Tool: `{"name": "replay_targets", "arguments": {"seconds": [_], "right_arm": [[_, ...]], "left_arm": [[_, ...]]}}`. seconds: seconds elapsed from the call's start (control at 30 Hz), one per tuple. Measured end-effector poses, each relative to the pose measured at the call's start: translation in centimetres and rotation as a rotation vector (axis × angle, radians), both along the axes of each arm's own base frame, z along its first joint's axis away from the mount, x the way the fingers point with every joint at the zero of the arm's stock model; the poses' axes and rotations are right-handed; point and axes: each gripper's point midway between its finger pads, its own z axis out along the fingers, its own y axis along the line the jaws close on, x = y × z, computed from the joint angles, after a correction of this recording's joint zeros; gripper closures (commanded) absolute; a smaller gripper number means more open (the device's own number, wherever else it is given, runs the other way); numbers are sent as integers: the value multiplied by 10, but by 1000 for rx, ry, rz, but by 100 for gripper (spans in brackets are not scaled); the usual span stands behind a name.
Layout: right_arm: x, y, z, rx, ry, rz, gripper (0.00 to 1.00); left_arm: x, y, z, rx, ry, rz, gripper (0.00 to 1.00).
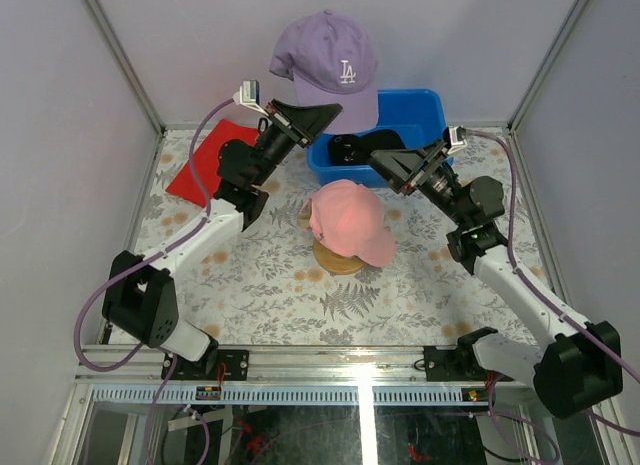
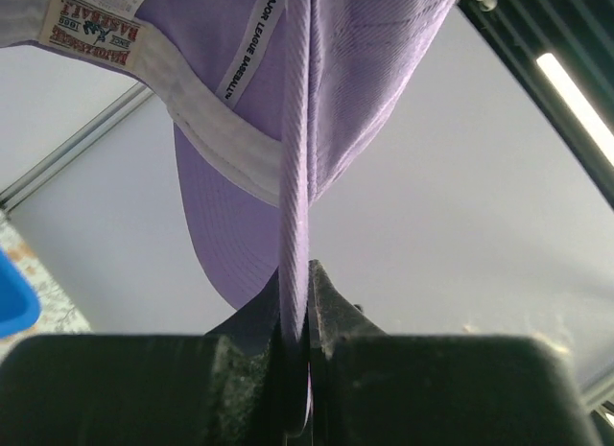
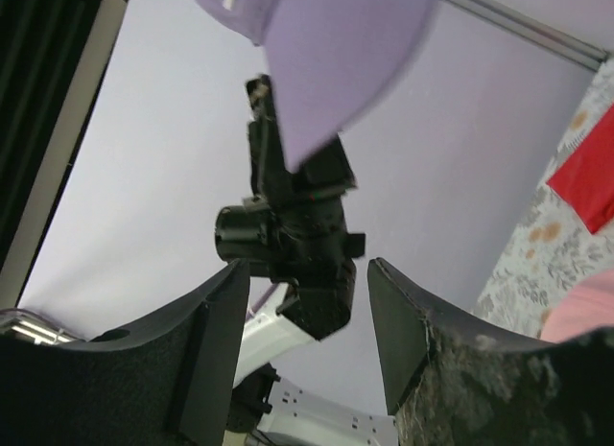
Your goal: Stack the hats
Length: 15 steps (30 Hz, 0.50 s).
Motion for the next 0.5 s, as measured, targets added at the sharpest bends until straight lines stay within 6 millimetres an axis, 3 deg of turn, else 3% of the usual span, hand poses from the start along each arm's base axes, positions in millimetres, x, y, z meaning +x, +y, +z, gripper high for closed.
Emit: {"name": "replay_targets", "arguments": {"seconds": [0.2,0.5], "right_arm": [[21,11,-2,57,-14,-32,40],[43,23,-13,71,22,-38,40]], "left_arm": [[7,-6,-35,50,79,10,100],[0,-11,-46,60,101,-7,100]]}}
